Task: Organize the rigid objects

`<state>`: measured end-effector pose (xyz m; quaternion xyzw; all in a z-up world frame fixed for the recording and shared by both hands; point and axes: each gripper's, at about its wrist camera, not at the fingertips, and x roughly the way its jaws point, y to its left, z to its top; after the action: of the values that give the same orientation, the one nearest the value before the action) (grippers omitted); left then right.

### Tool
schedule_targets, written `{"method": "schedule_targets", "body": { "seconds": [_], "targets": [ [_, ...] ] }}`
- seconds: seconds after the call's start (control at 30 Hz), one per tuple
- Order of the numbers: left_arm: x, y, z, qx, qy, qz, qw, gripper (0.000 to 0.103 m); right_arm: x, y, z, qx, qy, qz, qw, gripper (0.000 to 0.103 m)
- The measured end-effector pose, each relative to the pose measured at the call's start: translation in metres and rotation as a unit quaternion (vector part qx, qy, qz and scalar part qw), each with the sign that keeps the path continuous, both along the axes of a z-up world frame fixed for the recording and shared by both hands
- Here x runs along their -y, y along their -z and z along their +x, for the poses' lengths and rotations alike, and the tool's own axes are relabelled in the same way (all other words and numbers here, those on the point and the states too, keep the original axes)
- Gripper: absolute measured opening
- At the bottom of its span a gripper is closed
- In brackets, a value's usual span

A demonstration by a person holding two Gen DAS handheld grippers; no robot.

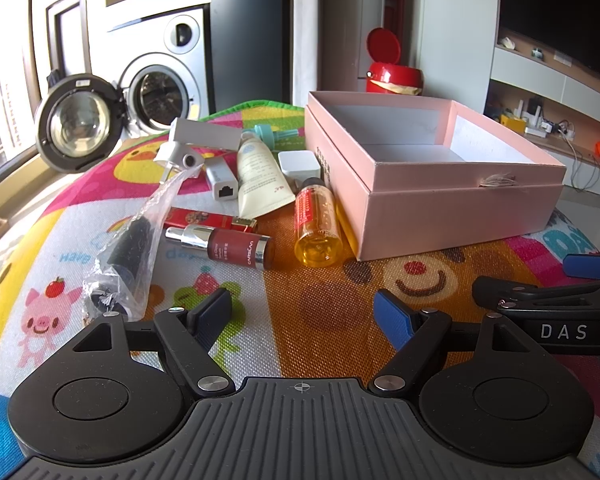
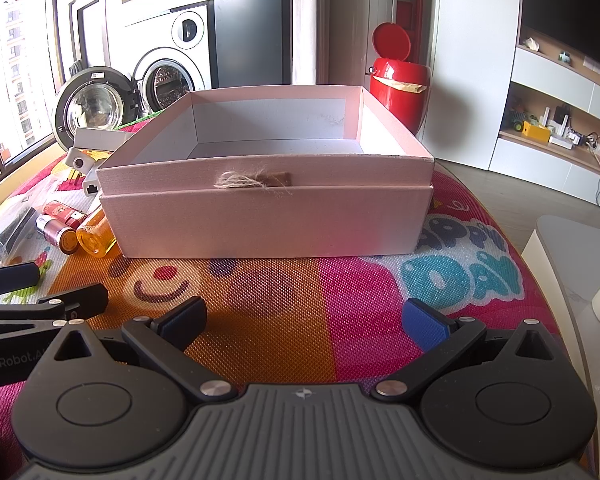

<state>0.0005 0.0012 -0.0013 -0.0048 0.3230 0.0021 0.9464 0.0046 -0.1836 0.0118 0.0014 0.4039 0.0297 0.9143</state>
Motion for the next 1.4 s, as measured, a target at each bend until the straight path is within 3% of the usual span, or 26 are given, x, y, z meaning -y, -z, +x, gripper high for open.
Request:
{"method": "schedule_targets", "body": {
  "seconds": [0.43, 0.63, 0.7, 0.8, 0.87, 1.03, 1.1, 1.13, 1.2, 1.27, 1.4],
  "targets": [
    [-0.004, 0.0, -0.002, 0.003, 0.001, -0.012, 0.9999, 0.082, -0.001, 0.0, 0.001, -0.004, -0.003, -0.001, 1.0, 0.103],
    [-0.019, -0.009, -0.019, -0.002, 0.028, -0.041, 0.9988, 0.077, 0.003, -0.004, 0.013, -0.041, -0.029, -0.001, 0.999, 0.103],
    [-0.033, -0.023, -0.029, 0.014, 0.029, -0.055, 0.998, 0.077, 0.003, -0.004, 0.014, -0.048, -0.033, 0.0, 0.998, 0.103],
    [-0.064, -0.052, -0.036, 0.066, -0.001, -0.045, 0.9968, 0.077, 0.003, -0.004, 0.013, -0.048, -0.038, -0.001, 0.998, 0.103],
    [-0.087, -0.061, -0.026, 0.076, -0.017, -0.045, 0.996, 0.077, 0.003, -0.003, 0.012, -0.045, -0.042, 0.0, 0.998, 0.103],
    [-0.126, -0.033, 0.025, -0.015, -0.041, -0.061, 0.9972, 0.071, -0.003, -0.007, 0.01, -0.041, -0.092, 0.0, 0.995, 0.101],
    [-0.13, -0.023, 0.031, -0.03, -0.034, -0.068, 0.9966, 0.054, -0.013, -0.011, 0.006, -0.027, -0.119, -0.007, 0.992, 0.08],
    [-0.13, -0.02, 0.031, -0.03, -0.034, -0.063, 0.997, 0.042, -0.021, -0.015, 0.003, -0.017, -0.138, -0.013, 0.99, 0.075],
    [-0.13, -0.019, 0.025, -0.023, -0.026, -0.053, 0.998, 0.036, -0.041, -0.024, -0.002, 0.002, -0.184, -0.02, 0.983, 0.056],
    [-0.133, -0.021, 0.017, -0.023, -0.016, -0.054, 0.9981, 0.029, -0.062, -0.033, -0.004, 0.019, -0.223, -0.023, 0.974, 0.047],
    [-0.138, -0.022, -0.007, -0.033, -0.008, -0.057, 0.9978, 0.027, -0.118, -0.043, 0.007, 0.049, -0.292, -0.037, 0.955, 0.042]
  ]
}}
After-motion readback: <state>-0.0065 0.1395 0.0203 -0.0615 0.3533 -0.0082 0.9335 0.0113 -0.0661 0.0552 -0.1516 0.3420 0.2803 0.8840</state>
